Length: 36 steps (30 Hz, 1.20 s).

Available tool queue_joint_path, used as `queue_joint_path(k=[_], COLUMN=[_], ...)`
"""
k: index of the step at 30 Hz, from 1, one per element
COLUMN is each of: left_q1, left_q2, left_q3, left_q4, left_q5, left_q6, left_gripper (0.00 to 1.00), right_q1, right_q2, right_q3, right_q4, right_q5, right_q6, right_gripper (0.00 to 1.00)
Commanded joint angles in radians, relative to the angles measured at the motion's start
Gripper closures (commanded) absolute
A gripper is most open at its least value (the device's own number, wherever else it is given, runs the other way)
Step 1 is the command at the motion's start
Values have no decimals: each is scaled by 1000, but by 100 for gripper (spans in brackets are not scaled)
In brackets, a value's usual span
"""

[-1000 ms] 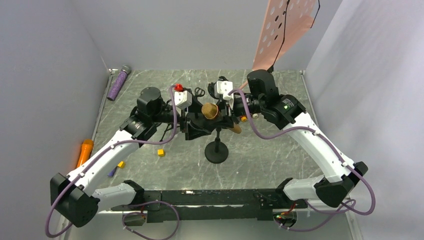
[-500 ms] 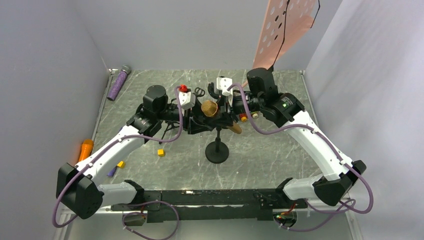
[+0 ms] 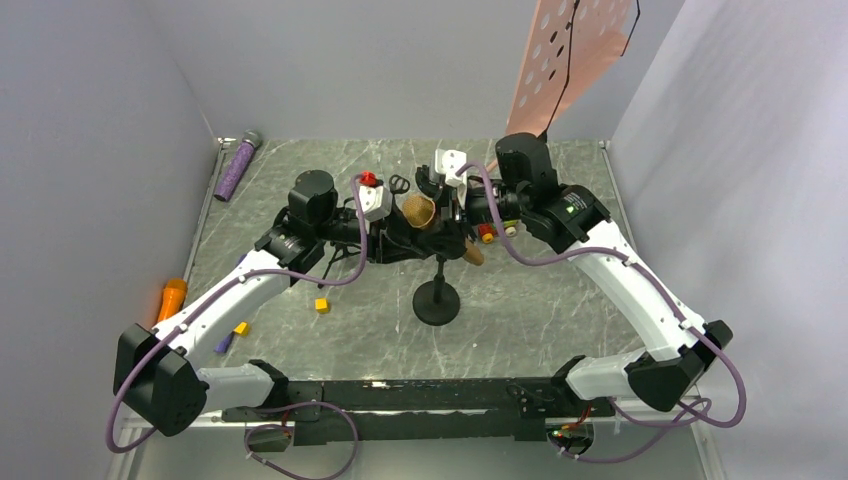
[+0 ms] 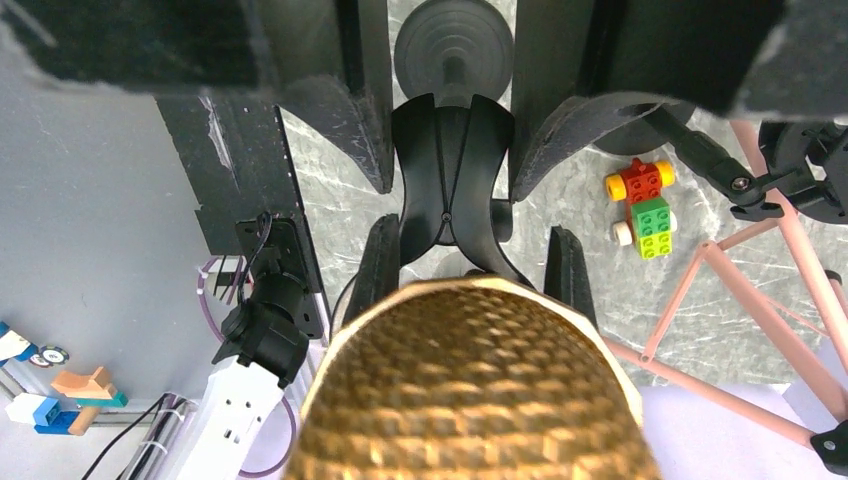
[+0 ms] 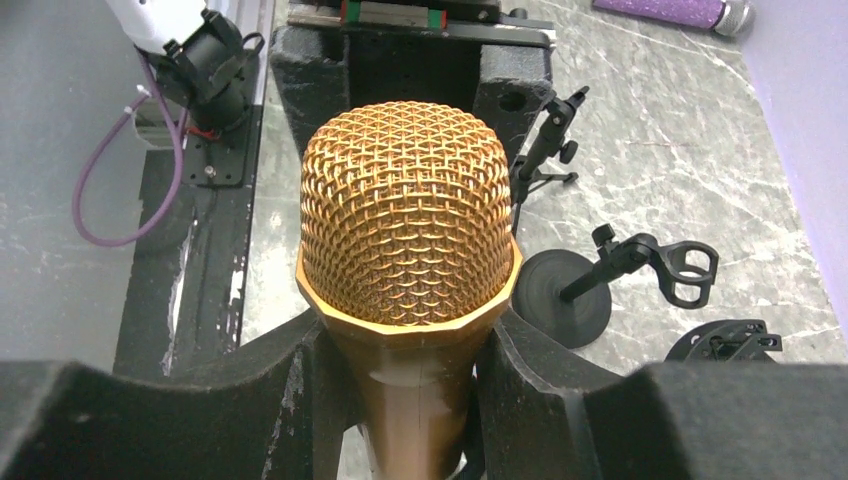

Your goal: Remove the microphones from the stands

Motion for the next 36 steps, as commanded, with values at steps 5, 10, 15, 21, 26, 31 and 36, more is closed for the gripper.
queue_joint_path(k=[5, 10, 15, 21, 26, 31, 36], left_q1=[-8, -8, -7, 1, 5, 45, 86], left_q2=[11, 17, 26, 56, 93, 61, 50], left_q3=[-6, -2, 12, 199, 486, 588, 620], left_q4=[1, -11, -24, -215, -444, -452, -424], left_q5=[31, 30, 24, -16, -104, -214, -239], left_q6=[14, 23, 23, 67, 97, 25, -53], left_gripper=[100, 100, 100, 62, 32, 16, 10], right_q1=[-20, -27, -52, -92, -114, -134, -135], right_q2=[66, 111, 158, 206, 225, 284, 285], right_q3=[301, 486, 623, 644, 571, 599, 548], right_q4=[48, 62, 135, 247, 393, 512, 641], right_q5=[3, 12, 46, -4, -48, -90, -116], right_q6=[149, 208, 276, 405, 468, 598, 716], right_gripper=[100, 100, 100, 100, 100, 100, 100])
